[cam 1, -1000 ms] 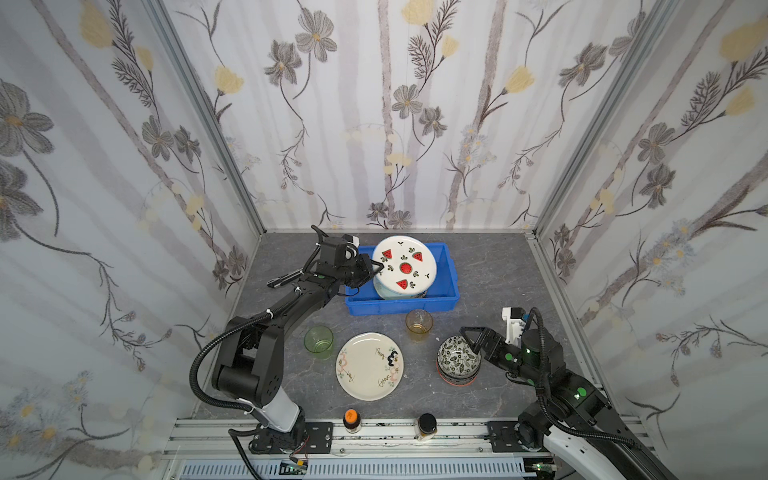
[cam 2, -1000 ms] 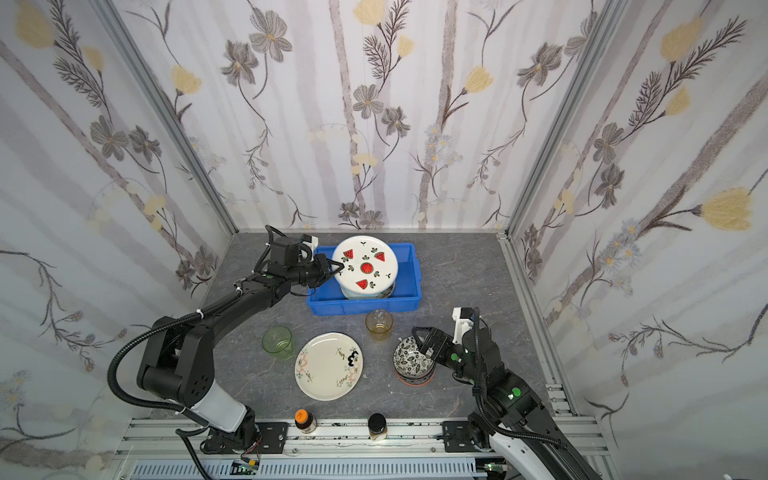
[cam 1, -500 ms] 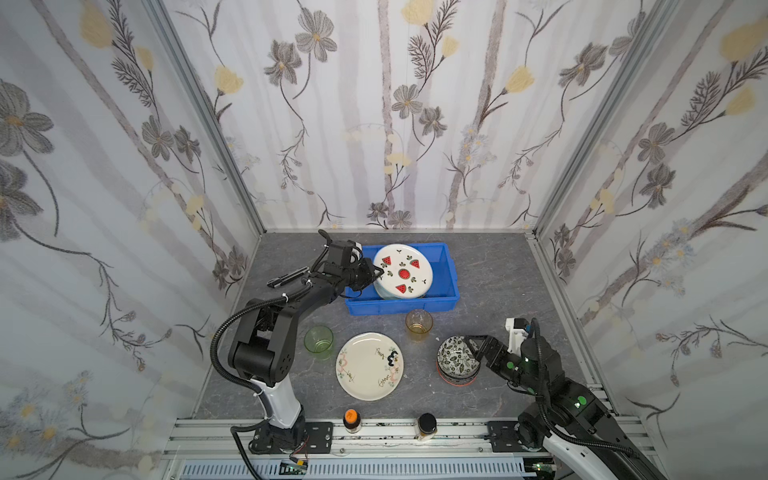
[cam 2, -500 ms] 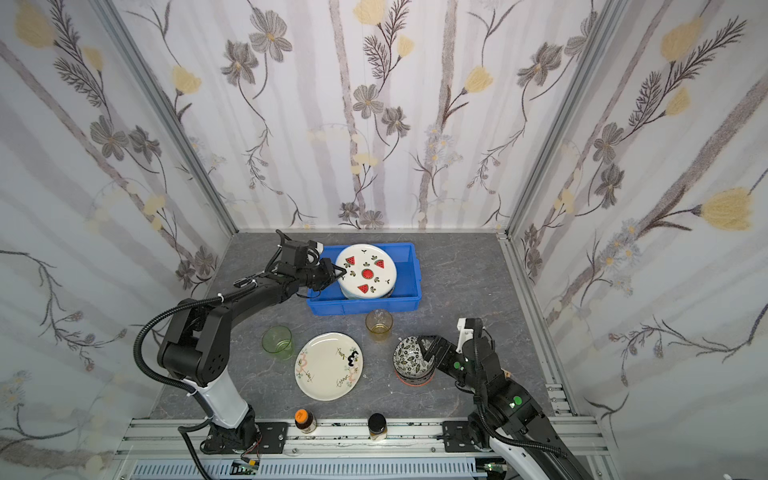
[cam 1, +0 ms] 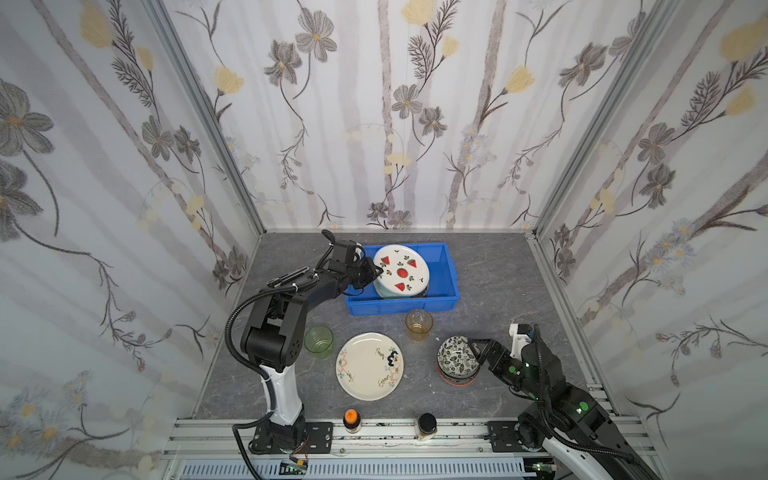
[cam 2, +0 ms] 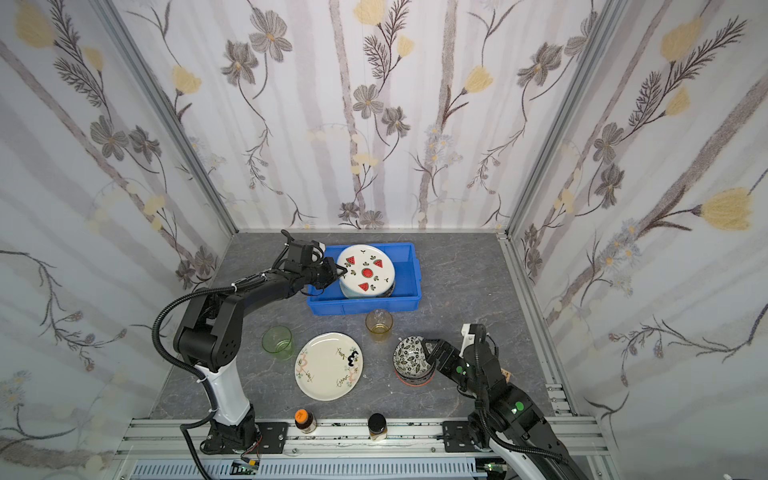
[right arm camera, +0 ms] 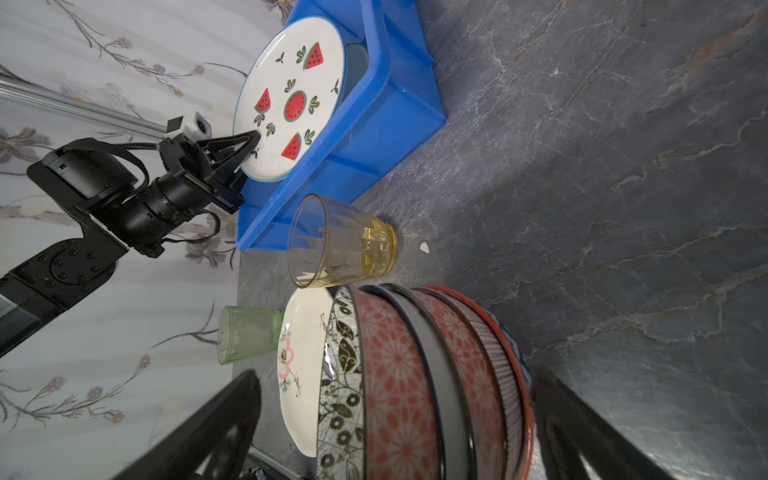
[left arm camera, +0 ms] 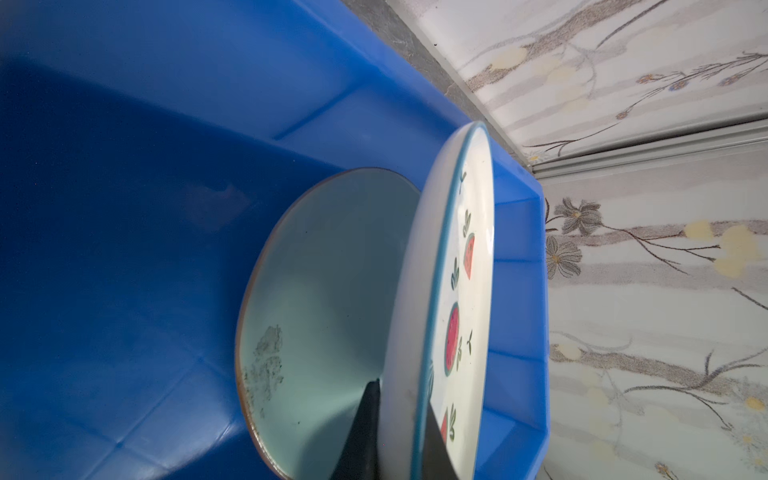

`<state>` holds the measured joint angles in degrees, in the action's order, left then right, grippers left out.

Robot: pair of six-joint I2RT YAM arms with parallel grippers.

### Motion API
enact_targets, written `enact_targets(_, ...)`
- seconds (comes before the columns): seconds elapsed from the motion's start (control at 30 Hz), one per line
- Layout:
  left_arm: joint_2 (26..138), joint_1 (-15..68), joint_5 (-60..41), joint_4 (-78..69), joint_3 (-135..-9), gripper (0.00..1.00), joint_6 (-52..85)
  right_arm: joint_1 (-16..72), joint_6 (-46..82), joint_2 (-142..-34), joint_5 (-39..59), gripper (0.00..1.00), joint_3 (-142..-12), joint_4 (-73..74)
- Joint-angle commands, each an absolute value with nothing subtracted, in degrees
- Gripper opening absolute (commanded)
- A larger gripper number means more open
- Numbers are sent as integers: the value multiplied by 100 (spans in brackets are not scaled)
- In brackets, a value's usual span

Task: Place the mixed dishes into the plastic bin
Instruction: 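Lower the watermelon plate flat onto the green plate in the bin with the left gripper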

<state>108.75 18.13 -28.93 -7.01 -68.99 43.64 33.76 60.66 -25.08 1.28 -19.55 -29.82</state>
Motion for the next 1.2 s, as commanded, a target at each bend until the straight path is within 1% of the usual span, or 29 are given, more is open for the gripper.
enact_targets(0.0, 10903, 1808, -3011, -1288, -6961, 0, 4409, 3377, 6179, -2520, 61, 100, -1879, -2861)
enact_targets(0.6, 11106, 1873, -2947, -1292, -6803, 0, 4385, 3384, 6048, -2905, 202, 100, -1832, -2549)
enact_targets(0.63, 11117, 1881, -2934, -1288, -6799, 1, 4377, 3382, 6047, -2902, 202, 100, -1835, -2557)
enact_targets(0.87, 11213, 1897, -2918, -1289, -6838, 18, 4390, 3388, 6099, -2680, 145, 100, -1839, -2739)
enact_targets(1.0, 11233, 1896, -2888, -1275, -6825, 30, 4395, 3386, 6144, -2551, 127, 100, -1839, -2817)
enact_targets(1.07, 11227, 1890, -2833, -1253, -6812, 33, 4390, 3392, 6144, -2536, 114, 100, -1854, -2854)
enact_targets(1.17, 11206, 1891, -2773, -1226, -6773, 41, 4362, 3393, 6122, -2582, 131, 100, -1872, -2859)
